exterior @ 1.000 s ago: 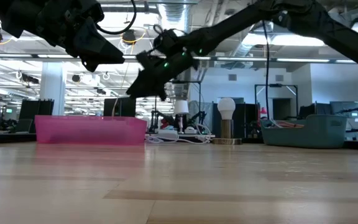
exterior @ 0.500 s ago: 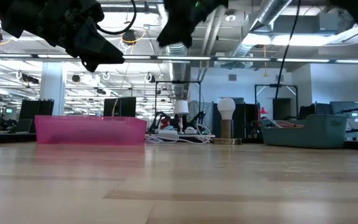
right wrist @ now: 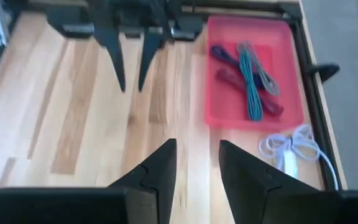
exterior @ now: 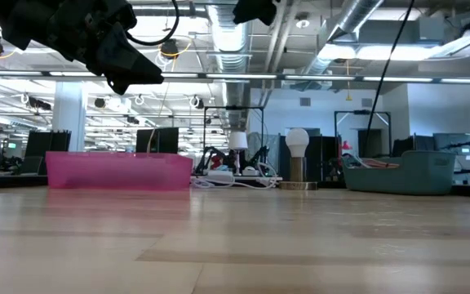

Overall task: Pick & Place USB Port
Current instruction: Return to Home Position

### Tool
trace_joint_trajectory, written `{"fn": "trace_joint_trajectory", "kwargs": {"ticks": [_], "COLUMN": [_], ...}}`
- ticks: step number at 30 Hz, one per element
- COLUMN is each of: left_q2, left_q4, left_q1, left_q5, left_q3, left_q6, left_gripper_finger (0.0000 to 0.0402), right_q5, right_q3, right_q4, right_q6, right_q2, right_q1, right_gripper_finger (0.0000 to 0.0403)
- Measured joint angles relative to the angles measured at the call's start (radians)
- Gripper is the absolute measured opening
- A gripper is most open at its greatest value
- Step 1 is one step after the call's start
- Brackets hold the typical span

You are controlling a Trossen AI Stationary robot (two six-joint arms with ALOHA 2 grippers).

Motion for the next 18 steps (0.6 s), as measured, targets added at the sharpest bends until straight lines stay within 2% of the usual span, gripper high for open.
{"fn": "trace_joint_trajectory", "kwargs": {"ticks": [10,15,18], "left_q2": [0.0,0.0,0.0], "left_q4": [0.0,0.0,0.0], "left_q1": [0.0,0.0,0.0], "left_q5": [0.0,0.0,0.0], "left_q3": [0.0,0.0,0.0], "left_q6": [0.0,0.0,0.0], "left_gripper_finger": [0.0095,0.0095,0.0095], "right_q5": [0.024,0.023,0.024], "right_q3": [-0.058,-0.179,-0.296], "right_q4": [-0.035,-0.01,0.044], "right_q6": [0.0,0.023,0.035], "right_q2": [-0.001,-0.028,-0.066], "right_q1": [0.025,0.022,0.021], "right_gripper_finger": [0.0113,0.0113,0.0113]}}
